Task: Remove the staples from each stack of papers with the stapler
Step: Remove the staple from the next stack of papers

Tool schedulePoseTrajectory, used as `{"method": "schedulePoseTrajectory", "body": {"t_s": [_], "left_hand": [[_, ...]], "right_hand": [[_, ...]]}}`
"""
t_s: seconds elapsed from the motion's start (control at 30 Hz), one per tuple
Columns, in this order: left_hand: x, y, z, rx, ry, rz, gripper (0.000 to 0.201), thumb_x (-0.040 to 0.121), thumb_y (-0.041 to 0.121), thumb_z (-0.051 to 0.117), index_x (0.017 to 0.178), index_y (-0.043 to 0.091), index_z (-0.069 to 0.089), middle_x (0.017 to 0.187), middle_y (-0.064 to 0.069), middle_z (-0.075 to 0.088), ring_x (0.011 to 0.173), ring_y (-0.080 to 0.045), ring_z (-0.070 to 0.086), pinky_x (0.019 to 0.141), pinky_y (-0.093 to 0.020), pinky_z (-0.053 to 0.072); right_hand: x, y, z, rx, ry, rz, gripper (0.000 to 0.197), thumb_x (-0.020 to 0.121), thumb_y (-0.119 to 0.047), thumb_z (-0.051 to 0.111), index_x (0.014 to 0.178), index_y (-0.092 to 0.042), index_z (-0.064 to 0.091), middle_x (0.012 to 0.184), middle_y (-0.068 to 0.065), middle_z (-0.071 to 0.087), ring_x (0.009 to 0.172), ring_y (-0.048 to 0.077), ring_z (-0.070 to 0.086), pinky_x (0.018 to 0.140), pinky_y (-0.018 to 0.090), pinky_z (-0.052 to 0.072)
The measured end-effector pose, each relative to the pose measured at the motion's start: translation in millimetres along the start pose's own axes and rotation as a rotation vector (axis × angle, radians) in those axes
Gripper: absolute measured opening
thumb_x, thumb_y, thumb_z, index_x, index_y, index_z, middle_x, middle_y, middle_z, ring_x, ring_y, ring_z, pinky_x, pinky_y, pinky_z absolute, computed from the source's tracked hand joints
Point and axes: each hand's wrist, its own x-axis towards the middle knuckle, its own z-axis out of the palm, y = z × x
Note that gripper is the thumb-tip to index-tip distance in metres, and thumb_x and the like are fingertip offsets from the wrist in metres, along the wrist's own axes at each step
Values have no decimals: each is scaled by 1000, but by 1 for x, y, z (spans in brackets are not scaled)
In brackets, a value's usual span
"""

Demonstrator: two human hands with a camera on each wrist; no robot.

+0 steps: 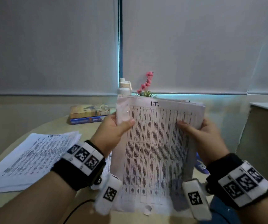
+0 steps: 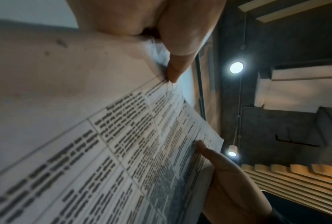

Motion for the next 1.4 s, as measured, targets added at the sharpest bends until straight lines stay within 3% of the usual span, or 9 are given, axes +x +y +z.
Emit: {"method": "schedulePoseTrajectory", "body": {"t_s": [0.13,0.3,0.4,0.6,0.8,0.97,1.1,1.23,1.4], "left_hand": [[-5,0,10,-36,102,134,18,88,10,63,105,13,67,105,-10,73,102,-25,68,96,-50,50],[-12,-5,16,46,175,207,15,91,14,60,97,26,66,100,-5,73,99,-22,68,95,-51,51],[-13,13,19,89,140,321,12,90,19,58,95,28,65,97,-2,73,94,-20,70,88,-45,55],[-13,14,19,40,23,307,40,82,9,63,121,14,56,113,-6,68,107,-21,66,96,-47,51],[-3,28,14,77,-26,390,64,88,-6,56,126,42,33,105,-5,64,95,-21,69,81,-39,59],[14,37,16,123,7,471,34,89,0,57,106,28,51,95,-3,66,88,-25,68,79,-50,57],[20,39,19,120,62,478,34,88,12,59,99,44,55,106,-17,65,92,-32,68,81,-53,56],[25,41,21,89,105,444,17,82,27,63,83,43,63,110,-16,64,102,-37,64,90,-59,50],[32,44,23,71,144,431,19,90,7,62,83,24,59,92,-2,64,92,-26,65,89,-52,53]], "right_hand": [[1,-11,0,7,27,-126,16,81,-3,62,93,-13,64,83,-2,75,77,14,71,62,24,56],[-9,1,-3,-99,-19,-39,18,79,-12,63,97,-13,66,86,-2,75,80,16,71,61,20,54],[-10,-8,-3,-103,-4,-120,19,78,-14,63,97,-13,65,87,-5,75,80,12,71,61,19,54],[-12,-9,-7,-70,-9,-71,29,84,-1,59,112,-2,59,90,-2,75,81,13,71,60,20,55],[-4,-9,-11,-35,-9,-14,30,85,-2,59,114,-5,57,91,3,74,82,14,71,62,27,59],[12,-25,-2,-118,53,-300,43,84,8,59,108,-23,41,91,-1,57,72,-1,64,61,17,53],[22,-26,-1,-249,70,-427,50,86,7,57,110,-33,42,90,-3,55,70,-1,61,62,18,54],[29,-23,0,-340,132,-465,40,86,5,56,95,-34,47,85,-7,54,63,-3,54,56,14,48],[35,-24,2,-312,156,-458,35,88,5,53,91,-29,45,77,-4,51,57,-5,51,53,11,43]]}}
